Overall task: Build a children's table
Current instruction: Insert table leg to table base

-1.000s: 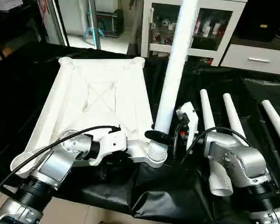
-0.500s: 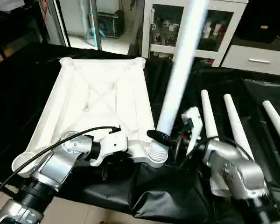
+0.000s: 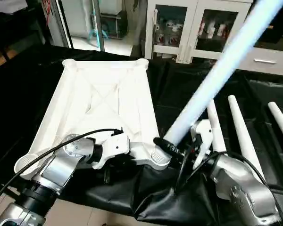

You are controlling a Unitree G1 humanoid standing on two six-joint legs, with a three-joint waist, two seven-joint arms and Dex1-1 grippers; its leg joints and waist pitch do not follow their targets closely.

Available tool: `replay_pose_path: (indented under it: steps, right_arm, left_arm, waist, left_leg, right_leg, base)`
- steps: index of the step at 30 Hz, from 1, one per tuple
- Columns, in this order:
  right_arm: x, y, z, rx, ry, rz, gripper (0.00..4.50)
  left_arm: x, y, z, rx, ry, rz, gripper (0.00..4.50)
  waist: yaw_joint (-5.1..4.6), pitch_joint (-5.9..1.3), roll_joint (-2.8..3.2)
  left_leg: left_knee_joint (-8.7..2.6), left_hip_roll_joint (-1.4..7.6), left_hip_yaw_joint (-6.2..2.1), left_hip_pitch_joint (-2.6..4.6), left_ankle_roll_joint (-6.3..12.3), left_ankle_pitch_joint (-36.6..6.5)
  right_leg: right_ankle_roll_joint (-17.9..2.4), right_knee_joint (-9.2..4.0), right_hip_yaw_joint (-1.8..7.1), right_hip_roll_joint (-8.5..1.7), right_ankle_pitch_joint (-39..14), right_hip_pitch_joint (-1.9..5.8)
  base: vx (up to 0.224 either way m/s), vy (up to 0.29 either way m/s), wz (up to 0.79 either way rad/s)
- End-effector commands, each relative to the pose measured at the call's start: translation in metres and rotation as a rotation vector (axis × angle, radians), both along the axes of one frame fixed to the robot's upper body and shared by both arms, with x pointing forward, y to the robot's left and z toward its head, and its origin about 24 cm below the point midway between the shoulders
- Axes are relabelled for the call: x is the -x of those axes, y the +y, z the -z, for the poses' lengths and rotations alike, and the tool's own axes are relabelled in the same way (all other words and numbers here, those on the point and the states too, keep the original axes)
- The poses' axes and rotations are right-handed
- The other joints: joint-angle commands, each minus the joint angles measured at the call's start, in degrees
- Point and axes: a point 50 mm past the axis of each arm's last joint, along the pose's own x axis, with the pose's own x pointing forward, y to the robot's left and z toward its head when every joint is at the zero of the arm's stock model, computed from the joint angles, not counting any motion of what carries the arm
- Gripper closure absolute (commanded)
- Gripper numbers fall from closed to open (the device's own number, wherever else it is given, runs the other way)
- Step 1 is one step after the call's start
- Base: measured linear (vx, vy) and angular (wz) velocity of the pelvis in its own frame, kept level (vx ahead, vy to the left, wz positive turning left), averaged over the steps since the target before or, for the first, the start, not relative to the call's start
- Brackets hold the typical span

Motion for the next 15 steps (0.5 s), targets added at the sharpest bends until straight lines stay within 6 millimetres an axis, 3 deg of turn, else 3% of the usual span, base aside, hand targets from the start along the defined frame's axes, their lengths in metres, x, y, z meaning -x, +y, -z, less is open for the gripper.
replay_pose_path:
  steps: [1, 4, 11, 15]
  right_arm:
    - [0.007, -0.013, 0.014, 0.099, 0.055, 0.030, 2.64]
    - [0.010, -0.012, 0.014, 0.117, 0.049, 0.018, 2.64]
    - [0.006, -0.002, 0.020, 0.198, 0.073, -0.075, 2.64]
    - [0.001, 0.003, 0.024, 0.238, 0.111, -0.114, 2.64]
  left_arm:
    - [-0.004, 0.001, -0.001, 0.059, -0.017, -0.050, 4.50]
    - [-0.005, 0.002, -0.001, 0.058, -0.019, -0.055, 4.50]
    - [-0.006, 0.004, -0.001, 0.053, -0.023, -0.058, 4.50]
    - [-0.005, 0.004, 0.000, 0.050, -0.021, -0.059, 4.50]
  waist:
    - [-0.47, -2.27, -0.47]
    - [-0.38, -2.32, -0.60]
    - [-0.51, -2.07, -0.60]
    - [-0.54, -2.15, -0.73]
  left_leg:
    - [-4.73, 3.28, -1.38, 0.12, 0.99, -9.0]
    - [-4.66, 3.25, -1.37, 0.02, 1.49, -7.9]
    - [-4.91, 3.31, -1.51, 0.02, 1.23, -10.2]
    - [-4.88, 3.29, -1.52, -0.04, 1.25, -9.5]
  right_leg:
    - [-9.1, -4.78, 2.84, -3.73, -11.0, 2.12]
    - [-9.4, -4.57, 2.80, -3.66, -9.0, 2.20]
    - [-8.1, -5.09, 2.81, -3.85, -14.7, 2.03]
    - [-8.3, -4.99, 2.86, -3.89, -13.8, 2.09]
  base:
    - [0.000, 0.000, 0.00]
    - [0.000, 0.000, 0.00]
    - [0.000, 0.000, 0.00]
    - [0.000, 0.000, 0.00]
